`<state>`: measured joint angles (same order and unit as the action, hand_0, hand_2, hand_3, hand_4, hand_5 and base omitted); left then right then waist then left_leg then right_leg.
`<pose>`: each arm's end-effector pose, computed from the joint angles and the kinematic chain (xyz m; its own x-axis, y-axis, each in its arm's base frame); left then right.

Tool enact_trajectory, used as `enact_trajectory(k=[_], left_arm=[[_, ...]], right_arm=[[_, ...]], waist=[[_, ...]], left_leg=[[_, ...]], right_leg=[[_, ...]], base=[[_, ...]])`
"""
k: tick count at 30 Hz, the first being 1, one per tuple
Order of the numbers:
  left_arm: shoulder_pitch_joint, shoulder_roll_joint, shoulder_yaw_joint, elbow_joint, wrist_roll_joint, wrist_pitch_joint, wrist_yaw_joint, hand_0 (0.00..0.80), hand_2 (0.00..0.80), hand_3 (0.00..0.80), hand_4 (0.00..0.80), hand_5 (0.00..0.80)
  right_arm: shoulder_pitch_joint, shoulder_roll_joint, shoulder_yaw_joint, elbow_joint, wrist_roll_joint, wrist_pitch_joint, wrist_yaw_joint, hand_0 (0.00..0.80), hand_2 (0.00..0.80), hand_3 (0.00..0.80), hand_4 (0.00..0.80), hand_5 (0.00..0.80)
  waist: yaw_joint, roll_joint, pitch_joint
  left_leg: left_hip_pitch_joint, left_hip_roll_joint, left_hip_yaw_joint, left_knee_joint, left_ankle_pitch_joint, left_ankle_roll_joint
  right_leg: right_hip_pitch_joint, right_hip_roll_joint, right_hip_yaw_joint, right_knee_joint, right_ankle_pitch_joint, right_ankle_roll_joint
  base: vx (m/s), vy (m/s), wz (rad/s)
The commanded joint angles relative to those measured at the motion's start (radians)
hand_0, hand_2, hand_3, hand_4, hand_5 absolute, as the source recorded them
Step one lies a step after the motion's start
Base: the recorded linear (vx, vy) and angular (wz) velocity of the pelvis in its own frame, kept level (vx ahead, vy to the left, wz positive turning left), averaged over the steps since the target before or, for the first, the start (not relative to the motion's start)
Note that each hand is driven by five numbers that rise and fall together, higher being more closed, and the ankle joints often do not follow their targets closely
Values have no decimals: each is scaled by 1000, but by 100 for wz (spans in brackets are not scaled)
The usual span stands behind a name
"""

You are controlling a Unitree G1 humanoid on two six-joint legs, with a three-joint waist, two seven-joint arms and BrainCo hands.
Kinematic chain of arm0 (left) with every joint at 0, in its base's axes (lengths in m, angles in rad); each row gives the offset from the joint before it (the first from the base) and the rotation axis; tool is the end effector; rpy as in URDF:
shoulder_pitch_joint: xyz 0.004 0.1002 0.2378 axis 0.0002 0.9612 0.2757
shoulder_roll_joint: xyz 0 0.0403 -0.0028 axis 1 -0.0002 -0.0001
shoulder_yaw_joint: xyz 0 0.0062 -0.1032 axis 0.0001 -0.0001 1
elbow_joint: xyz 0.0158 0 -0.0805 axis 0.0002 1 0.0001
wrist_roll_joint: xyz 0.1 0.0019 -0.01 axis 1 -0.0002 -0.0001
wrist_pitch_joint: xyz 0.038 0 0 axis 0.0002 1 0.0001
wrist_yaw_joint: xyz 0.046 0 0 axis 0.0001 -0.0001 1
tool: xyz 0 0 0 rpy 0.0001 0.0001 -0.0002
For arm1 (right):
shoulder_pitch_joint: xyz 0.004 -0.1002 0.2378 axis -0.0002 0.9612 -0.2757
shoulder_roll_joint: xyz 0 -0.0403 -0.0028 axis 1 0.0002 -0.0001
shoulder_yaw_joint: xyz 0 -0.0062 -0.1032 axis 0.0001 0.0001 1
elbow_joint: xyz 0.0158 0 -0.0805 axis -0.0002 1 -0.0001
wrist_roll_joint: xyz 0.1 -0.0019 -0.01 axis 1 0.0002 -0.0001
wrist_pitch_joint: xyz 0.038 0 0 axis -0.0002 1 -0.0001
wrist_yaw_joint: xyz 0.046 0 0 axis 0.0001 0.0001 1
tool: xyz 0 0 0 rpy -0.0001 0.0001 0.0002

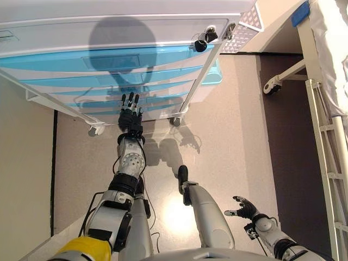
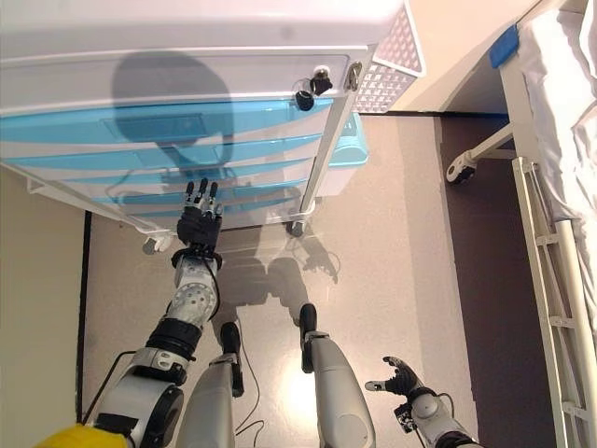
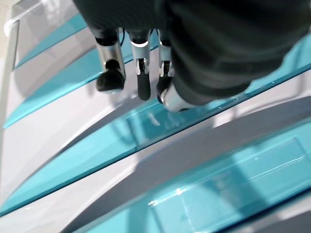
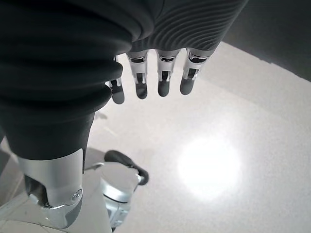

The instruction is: Open the drawer and pick up the medicine

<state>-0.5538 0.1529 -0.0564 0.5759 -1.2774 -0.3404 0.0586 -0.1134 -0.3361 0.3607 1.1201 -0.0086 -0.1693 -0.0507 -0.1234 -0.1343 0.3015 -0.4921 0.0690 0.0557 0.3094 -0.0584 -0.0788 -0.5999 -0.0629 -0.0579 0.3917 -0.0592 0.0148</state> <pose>0.3028 0.1612 0.0801 0.9739 0.2178 0.0635 -0.0460 0.4635 -0.8849 0.1330 -0.2287 -0.0916 0.6499 -0.0990 -0.7536 -0.3191 0.8643 -0.3888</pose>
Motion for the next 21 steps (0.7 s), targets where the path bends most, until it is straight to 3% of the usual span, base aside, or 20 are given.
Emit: enact_trajectory(k=[1,11,21], left_arm=[[-76,28,49,13,53,-52,-13,800,800,800,800,800],[-99,48,108,62,23,-82,16,800,800,800,800,800],[-127,67,118,74,26,-90,31,800,800,800,800,800]], right_arm=[[46,-73,18,6,-7,19,5,0,0,0,0,0],[45,-71,19,-3,-7,16,1,0,0,0,0,0],[46,-77,24,1,-10,16,0,0,0,0,0,0]], waist=[[-17,14,-31],[-20,9,-29],[-24,2,-33]], left_leg=[[-60,-43,14,90,-63,82],[-63,-42,15,96,-67,82],[-72,-39,15,99,-69,81]], right_leg=[[24,24,0,-24,47,51],[23,28,4,-24,45,52],[15,32,6,-27,51,53]], base=[[0,0,0],[10,4,-3],[0,0,0]])
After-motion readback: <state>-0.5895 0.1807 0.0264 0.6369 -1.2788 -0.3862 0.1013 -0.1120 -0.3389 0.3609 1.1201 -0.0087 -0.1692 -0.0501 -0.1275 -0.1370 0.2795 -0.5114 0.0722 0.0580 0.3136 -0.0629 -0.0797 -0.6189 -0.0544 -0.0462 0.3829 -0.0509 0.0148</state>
